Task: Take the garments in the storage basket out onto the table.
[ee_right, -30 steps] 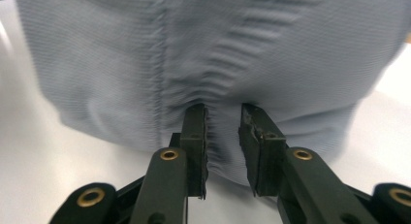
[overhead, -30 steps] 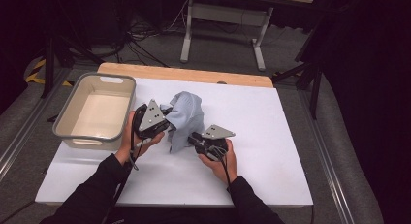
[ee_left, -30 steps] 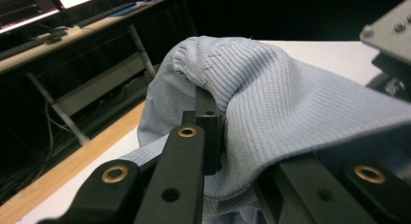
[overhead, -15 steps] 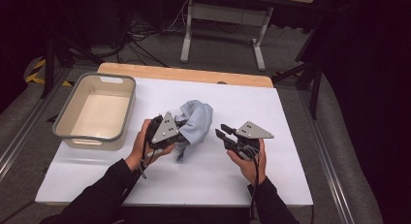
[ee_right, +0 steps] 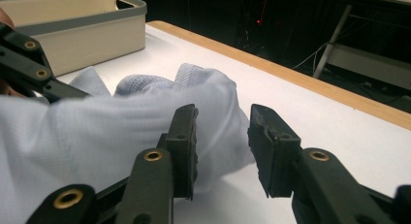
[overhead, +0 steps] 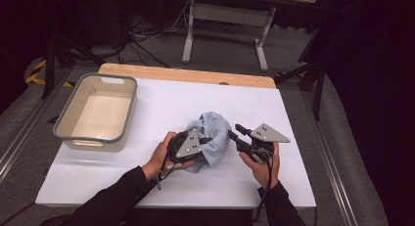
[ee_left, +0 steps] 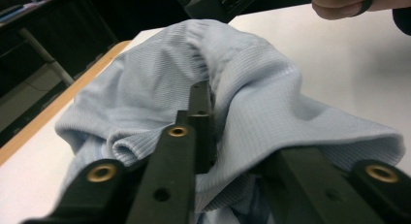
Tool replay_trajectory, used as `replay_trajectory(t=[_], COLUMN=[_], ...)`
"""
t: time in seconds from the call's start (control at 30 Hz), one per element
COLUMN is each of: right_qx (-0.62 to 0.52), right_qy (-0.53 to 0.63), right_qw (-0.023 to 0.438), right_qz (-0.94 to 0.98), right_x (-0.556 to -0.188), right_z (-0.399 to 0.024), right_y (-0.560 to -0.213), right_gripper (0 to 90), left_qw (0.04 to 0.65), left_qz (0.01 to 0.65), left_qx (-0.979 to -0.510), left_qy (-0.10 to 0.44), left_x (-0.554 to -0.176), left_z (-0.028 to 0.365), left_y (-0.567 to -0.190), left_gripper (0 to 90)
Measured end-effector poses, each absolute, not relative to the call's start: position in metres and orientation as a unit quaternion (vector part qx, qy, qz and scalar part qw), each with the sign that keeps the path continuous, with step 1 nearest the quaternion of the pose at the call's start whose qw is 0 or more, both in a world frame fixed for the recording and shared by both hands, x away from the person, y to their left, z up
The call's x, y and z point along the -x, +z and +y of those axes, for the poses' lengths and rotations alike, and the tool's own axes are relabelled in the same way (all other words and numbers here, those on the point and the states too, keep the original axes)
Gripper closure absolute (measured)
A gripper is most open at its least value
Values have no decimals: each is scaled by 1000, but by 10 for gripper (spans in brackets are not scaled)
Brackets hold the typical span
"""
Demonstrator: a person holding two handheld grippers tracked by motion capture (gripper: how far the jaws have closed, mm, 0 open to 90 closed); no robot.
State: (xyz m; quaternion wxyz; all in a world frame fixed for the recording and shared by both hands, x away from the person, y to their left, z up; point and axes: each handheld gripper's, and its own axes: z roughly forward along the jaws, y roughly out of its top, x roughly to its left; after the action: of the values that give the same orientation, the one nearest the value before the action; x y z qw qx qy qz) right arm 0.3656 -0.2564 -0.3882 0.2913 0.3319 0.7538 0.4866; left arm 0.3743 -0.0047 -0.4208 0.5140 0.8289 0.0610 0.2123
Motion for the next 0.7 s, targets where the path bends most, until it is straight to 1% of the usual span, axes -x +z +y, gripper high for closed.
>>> replay_trajectory(t=[0.07,0.1,0.17,0.2,0.23,0.27,0.3,0.33,0.43,0.47,0.57,0.63,0.7], right_qx=[-334,-335,-338,-343,-345,-348,-349,-351,-353,-354,-356,-358,-357], right_qy=[477,474,468,467,466,465,462,460,457,452,439,437,437], right_qw=[290,290,291,288,288,287,287,285,283,280,277,274,275], right_qz=[759,760,763,762,762,762,764,764,766,769,777,778,778], right_x=[-365,-365,-366,-366,-366,-366,-366,-366,-367,-368,-369,-369,-369], right_z=[-257,-258,-261,-263,-265,-267,-269,-270,-270,-271,-272,-272,-272], right_y=[-392,-393,-395,-396,-397,-398,-399,-400,-403,-407,-412,-413,-412], right_gripper=[633,633,634,632,631,626,628,629,630,630,625,623,618], left_qw=[511,512,517,516,516,519,519,521,515,512,502,492,486], left_qz=[59,61,63,65,65,67,67,70,75,78,94,100,111], left_qx=[-831,-831,-830,-830,-831,-830,-830,-829,-833,-835,-842,-848,-850], left_qy=[212,210,199,202,199,193,193,188,189,187,177,168,170], left_x=[-373,-373,-373,-373,-373,-372,-372,-372,-371,-372,-379,-383,-387], left_z=[-7,-7,-6,-5,-3,2,2,6,15,18,25,28,33], left_y=[-423,-423,-422,-421,-419,-416,-416,-412,-410,-410,-416,-419,-420], left_gripper=[742,710,598,528,484,463,389,359,348,326,297,255,214])
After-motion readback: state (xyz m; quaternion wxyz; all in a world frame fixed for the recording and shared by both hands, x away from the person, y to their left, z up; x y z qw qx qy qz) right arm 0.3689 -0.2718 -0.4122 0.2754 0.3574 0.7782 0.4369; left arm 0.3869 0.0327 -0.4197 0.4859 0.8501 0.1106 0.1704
